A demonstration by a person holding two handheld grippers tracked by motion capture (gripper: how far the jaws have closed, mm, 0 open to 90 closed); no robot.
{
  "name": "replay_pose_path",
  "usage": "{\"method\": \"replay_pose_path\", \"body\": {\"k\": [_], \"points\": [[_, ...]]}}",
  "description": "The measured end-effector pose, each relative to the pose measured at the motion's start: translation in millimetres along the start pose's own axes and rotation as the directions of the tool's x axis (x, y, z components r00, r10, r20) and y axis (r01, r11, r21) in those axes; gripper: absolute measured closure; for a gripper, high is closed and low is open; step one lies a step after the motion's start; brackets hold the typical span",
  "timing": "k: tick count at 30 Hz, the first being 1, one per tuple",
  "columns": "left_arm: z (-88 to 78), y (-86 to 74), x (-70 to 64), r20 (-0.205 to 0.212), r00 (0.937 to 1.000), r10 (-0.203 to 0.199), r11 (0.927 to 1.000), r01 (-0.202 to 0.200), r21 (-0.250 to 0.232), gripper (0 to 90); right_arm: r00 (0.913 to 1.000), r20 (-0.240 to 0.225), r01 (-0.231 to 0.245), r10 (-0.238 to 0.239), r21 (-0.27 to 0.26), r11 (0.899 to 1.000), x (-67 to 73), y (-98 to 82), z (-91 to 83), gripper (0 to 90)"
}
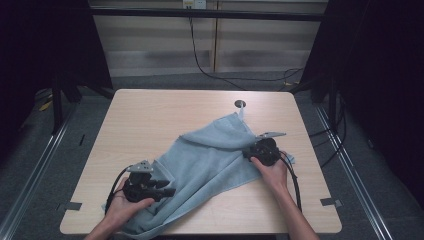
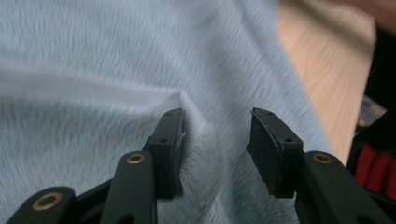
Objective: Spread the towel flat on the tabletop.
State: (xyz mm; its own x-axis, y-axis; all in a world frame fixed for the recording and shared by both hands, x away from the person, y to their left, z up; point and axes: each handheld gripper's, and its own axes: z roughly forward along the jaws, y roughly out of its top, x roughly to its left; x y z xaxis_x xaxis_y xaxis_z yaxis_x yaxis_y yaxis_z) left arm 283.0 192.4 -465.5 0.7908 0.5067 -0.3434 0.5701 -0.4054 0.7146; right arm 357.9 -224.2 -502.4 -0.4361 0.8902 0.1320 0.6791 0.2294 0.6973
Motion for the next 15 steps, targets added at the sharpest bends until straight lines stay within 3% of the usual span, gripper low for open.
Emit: {"method": "replay_pose_path", "body": {"k": [2, 5, 7, 8, 10, 12, 14, 15], "points": [[-4.3, 10.5, 7.1, -0.020, 0.9997, 0.012, 0.9994, -0.013, -0.031, 55.3, 0.9998, -0.010, 0.018, -0.018, 0.005, 1.000, -0.7, 5.4, 5.1, 52.5], [-6.5, 28.5, 25.6, -0.047, 0.9989, 0.007, 0.9967, -0.011, -0.080, 57.5, 0.9984, -0.056, -0.001, 0.000, -0.008, 1.000, -5.0, 13.1, 14.3, 45.2], [-5.1, 37.6, 38.3, -0.082, 0.9966, 0.001, 0.9952, -0.009, -0.098, 59.8, 0.9986, -0.054, 0.001, -0.002, -0.015, 1.000, -4.8, 17.4, 19.7, 45.0], [-1.6, 43.0, 49.5, -0.082, 0.9965, -0.018, 0.9959, 0.011, -0.090, 60.5, 0.9985, -0.055, 0.003, -0.004, -0.015, 1.000, -4.7, 18.9, 21.3, 44.1], [5.7, 48.2, 64.7, -0.120, 0.9927, -0.007, 0.9982, -0.001, -0.059, 61.8, 0.9977, -0.068, -0.001, 0.001, -0.010, 1.000, -3.6, 22.9, 24.8, 41.7], [14.0, 49.8, 79.2, -0.131, 0.9912, -0.019, 0.9984, 0.012, -0.055, 64.0, 0.9979, -0.064, 0.011, -0.013, -0.016, 1.000, 0.5, 25.6, 23.7, 42.4], [23.5, 47.4, 87.4, -0.135, 0.9906, -0.024, 0.9990, 0.019, -0.042, 66.0, 0.9969, -0.073, 0.028, -0.030, -0.028, 0.999, 7.9, 26.4, 18.6, 43.9], [31.2, 45.1, 90.0, -0.158, 0.9874, -0.008, 1.0000, 0.008, -0.002, 66.1, 0.9954, -0.087, 0.039, -0.041, -0.024, 0.999, 11.9, 25.8, 15.3, 45.0]]}}
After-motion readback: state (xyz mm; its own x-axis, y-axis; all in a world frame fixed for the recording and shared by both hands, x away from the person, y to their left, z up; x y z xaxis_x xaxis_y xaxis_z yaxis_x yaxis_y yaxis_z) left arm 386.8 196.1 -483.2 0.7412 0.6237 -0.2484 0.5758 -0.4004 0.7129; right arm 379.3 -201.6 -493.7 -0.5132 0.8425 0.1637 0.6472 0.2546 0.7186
